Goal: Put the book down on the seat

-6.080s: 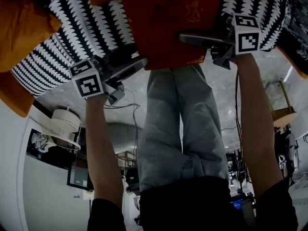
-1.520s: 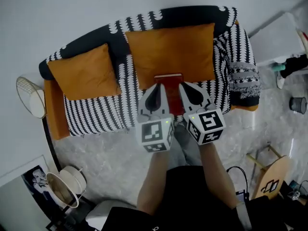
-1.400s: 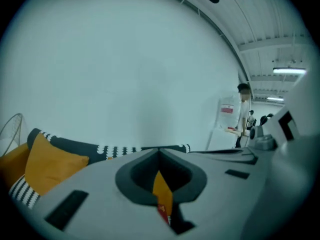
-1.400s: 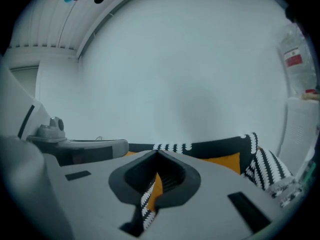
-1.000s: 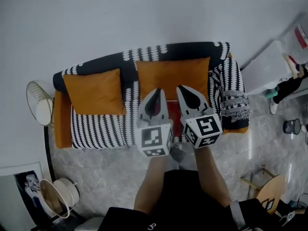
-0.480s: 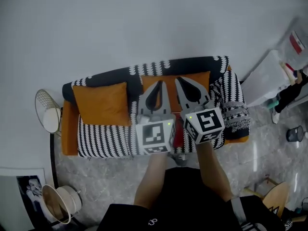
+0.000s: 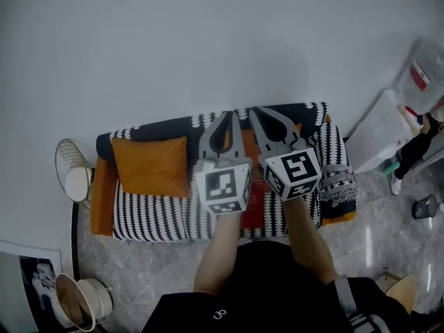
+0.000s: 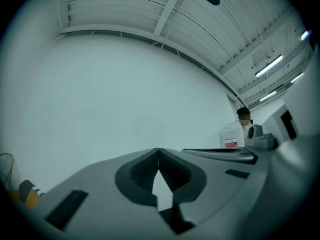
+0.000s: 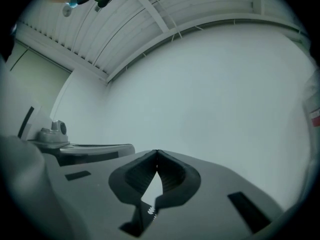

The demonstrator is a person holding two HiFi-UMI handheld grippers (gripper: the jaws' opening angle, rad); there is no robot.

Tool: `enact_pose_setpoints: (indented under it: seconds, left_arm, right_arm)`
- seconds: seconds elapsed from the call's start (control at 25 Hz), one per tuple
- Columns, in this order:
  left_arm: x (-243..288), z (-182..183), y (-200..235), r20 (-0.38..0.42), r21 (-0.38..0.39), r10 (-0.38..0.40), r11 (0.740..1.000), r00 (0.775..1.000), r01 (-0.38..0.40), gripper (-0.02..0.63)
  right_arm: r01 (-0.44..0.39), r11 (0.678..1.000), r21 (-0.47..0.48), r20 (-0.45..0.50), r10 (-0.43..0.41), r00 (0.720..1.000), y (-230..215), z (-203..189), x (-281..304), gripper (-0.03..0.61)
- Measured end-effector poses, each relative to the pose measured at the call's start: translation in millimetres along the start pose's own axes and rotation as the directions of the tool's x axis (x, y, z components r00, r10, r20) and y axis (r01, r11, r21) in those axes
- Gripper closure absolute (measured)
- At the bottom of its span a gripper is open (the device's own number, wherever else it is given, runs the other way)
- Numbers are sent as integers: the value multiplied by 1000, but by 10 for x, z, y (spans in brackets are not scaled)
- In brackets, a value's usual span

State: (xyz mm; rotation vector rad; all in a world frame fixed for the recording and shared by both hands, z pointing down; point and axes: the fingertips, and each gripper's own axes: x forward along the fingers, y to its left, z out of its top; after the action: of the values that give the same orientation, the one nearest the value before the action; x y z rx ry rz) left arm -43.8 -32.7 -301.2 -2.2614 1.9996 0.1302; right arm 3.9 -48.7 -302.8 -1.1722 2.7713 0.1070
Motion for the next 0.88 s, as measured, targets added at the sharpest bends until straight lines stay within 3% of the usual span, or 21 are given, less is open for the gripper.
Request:
enact_pose_setpoints:
  seconds: [0.32,0.88]
  left_arm:
    - [-38,52,63,-8,14,3,1000,1000,-3,601]
    - [-39,-50,-101,-43,20,-35,999,998,36,601]
  right_arm:
    - [-23,1000,1,3,23,1000,93,33,46,568]
    - [13,1000,12,-10,-13,1000,-6,-40,-90,568]
